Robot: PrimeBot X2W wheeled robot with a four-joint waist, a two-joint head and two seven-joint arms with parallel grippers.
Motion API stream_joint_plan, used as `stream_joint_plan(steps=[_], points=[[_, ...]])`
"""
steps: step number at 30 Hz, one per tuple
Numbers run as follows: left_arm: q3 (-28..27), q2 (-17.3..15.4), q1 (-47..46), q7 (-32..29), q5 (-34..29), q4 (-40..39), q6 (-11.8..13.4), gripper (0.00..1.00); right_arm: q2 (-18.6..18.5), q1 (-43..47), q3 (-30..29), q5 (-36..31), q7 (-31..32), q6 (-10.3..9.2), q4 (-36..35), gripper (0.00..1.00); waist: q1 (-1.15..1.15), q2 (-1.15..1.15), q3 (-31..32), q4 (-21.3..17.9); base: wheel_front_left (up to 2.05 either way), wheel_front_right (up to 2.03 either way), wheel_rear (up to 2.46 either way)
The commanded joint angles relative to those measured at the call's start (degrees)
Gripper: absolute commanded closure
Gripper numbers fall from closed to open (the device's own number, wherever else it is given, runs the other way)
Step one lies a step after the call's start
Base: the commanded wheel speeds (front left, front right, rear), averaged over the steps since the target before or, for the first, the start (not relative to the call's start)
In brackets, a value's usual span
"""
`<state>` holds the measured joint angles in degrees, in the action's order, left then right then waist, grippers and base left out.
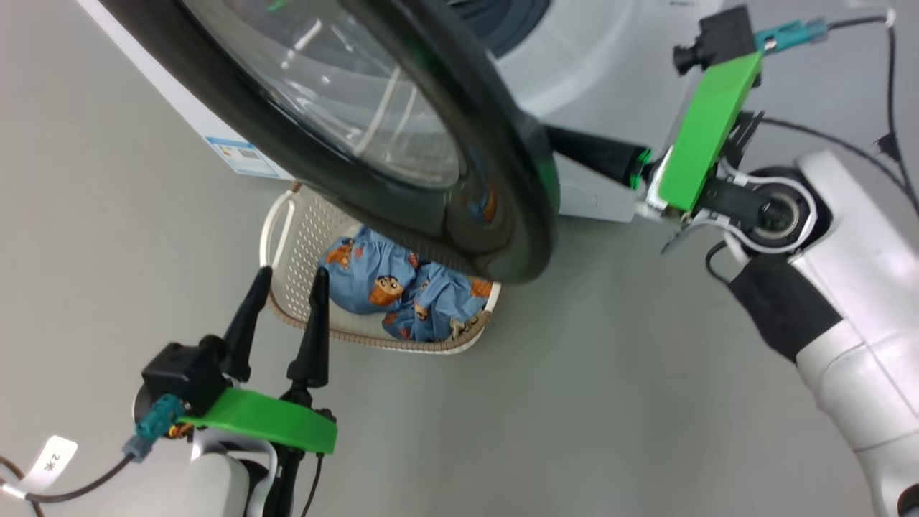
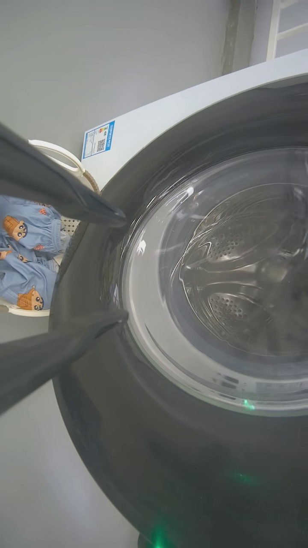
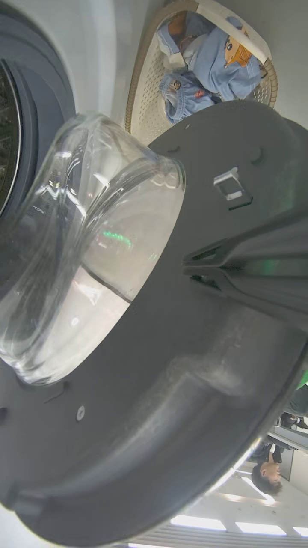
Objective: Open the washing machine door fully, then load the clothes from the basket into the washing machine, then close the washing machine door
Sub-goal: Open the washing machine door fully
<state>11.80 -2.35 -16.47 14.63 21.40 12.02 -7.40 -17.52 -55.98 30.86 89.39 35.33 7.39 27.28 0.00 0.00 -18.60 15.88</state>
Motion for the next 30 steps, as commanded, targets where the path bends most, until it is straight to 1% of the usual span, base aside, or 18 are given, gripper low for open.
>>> stream_joint_plan(steps=[1,7,16,24,30], points=[[-1.81,-1.6,0.51,0.37,-0.74,-1.04,-0.09,0.0,1.75,1.39,0.64,0.55,0.56,0.1,-2.34,1.0,0.0,0.0,1.48,0.35,0.0,0.0,0.0],[-1.39,-1.72,2.2,0.37,-1.16,-1.05,-0.09,0.0,2.4,4.82,2.09,1.05,1.64,0.1,-5.39,1.0,0.0,0.0,3.62,1.2,0.0,0.0,0.0],[-1.71,-1.66,3.99,0.37,-1.24,-1.14,-0.09,0.0,4.39,9.47,5.4,0.9,3.4,0.1,-10.1,1.0,0.0,0.0,5.9,3.1,0.0,0.0,0.0],[-1.51,-1.75,4.59,0.37,-1.34,-1.06,-0.09,0.0,6.36,11.39,8.1,-0.07,3.58,0.1,-10.79,1.0,0.0,0.0,6.99,4.03,0.0,0.0,0.0],[-1.71,-2.12,4.79,0.37,-1.43,-0.71,-0.09,0.0,5.78,12.27,7.62,-0.83,1.05,0.1,-9.98,1.0,0.0,0.0,8.16,3.68,0.0,0.0,0.0]])
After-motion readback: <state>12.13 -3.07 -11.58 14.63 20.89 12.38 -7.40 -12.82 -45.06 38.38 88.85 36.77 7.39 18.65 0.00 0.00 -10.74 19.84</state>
